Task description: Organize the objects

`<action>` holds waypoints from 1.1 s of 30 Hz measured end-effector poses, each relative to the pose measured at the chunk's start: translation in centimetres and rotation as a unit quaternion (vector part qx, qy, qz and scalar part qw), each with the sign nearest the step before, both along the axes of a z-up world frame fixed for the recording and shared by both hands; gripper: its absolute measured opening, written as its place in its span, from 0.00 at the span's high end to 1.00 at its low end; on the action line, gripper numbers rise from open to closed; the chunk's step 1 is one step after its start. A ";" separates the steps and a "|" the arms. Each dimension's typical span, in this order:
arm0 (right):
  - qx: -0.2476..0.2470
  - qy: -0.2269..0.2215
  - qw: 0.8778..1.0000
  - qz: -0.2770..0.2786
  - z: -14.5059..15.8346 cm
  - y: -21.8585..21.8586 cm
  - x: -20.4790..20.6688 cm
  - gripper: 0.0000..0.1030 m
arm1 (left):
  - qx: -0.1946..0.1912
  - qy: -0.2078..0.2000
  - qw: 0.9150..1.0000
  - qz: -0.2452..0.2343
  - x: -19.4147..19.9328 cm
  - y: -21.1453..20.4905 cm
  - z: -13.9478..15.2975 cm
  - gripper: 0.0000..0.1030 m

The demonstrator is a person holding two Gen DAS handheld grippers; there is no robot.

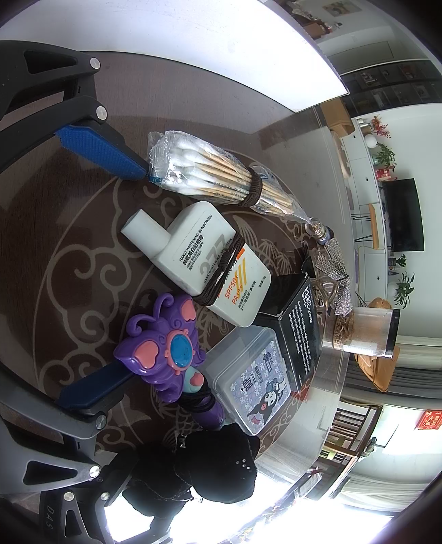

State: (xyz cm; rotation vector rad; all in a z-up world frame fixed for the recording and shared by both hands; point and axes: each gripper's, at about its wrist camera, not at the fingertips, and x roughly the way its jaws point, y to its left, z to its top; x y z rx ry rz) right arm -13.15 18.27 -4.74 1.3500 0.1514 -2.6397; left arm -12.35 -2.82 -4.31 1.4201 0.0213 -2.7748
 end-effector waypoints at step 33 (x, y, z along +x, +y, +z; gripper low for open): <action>0.000 -0.001 1.000 0.001 0.0 0.0 0.0 0.00 | 0.000 0.000 1.000 0.001 0.2 0.0 0.2 0.00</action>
